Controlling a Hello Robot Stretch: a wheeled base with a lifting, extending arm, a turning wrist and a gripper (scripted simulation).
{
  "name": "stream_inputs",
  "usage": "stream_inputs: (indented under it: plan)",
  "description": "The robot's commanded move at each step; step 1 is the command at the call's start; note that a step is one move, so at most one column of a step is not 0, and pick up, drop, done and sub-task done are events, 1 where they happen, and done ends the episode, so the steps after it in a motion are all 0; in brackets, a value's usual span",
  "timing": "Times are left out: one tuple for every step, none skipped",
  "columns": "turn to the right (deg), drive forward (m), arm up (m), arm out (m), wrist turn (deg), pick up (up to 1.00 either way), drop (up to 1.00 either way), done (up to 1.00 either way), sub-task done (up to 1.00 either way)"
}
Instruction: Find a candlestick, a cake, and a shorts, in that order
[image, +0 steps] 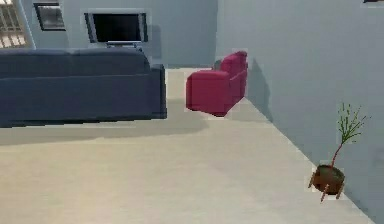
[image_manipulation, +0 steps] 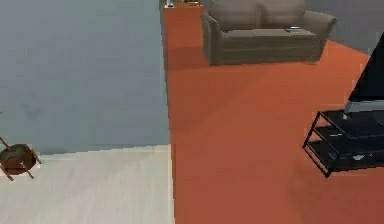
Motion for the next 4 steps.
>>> stream_inputs:
  plan:
    - [0.0, 0.25, 0.00, 0.00, 0.0, 0.00, 0.00, 0.00, 0.00]
    - [-45.0, 0.00, 0.00, 0.00, 0.0, 0.00, 0.00, 0.00, 0.00]
    - [-3.0, 0.00, 0.00, 0.00, 0.0, 0.00, 0.00, 0.00, 0.00]
    - [0.0, 0.45, 0.00, 0.00, 0.0, 0.00, 0.00, 0.00, 0.00]
